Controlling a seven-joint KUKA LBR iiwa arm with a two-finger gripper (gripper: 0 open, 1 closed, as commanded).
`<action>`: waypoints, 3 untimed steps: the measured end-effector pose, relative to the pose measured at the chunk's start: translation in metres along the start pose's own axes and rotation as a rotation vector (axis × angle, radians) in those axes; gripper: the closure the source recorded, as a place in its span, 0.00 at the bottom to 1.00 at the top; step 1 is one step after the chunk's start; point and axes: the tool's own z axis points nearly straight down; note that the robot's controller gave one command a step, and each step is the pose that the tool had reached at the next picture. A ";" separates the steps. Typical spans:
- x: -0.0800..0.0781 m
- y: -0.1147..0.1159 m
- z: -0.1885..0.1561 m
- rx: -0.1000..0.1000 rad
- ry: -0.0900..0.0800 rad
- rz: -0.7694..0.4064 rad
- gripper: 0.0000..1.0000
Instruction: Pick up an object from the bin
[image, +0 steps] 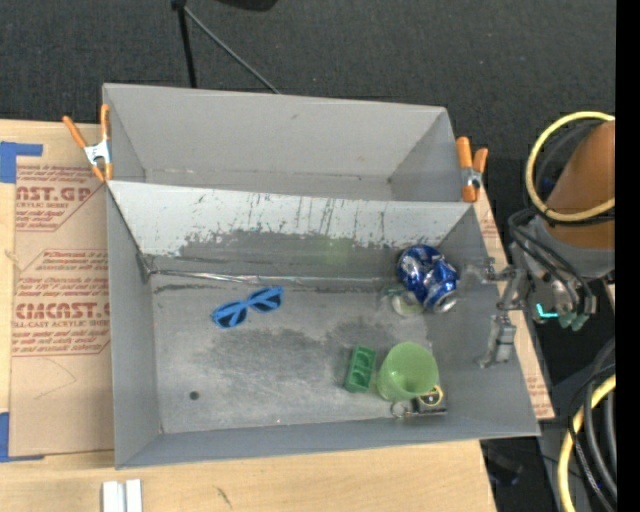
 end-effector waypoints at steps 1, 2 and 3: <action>0.002 0.019 0.145 0.000 0.002 0.084 0.00; 0.000 0.019 0.143 0.001 -0.006 0.084 1.00; -0.004 0.071 0.102 0.000 -0.009 -0.148 1.00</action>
Offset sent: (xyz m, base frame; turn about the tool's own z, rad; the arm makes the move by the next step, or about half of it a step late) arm -0.0010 0.0185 -0.1423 0.0849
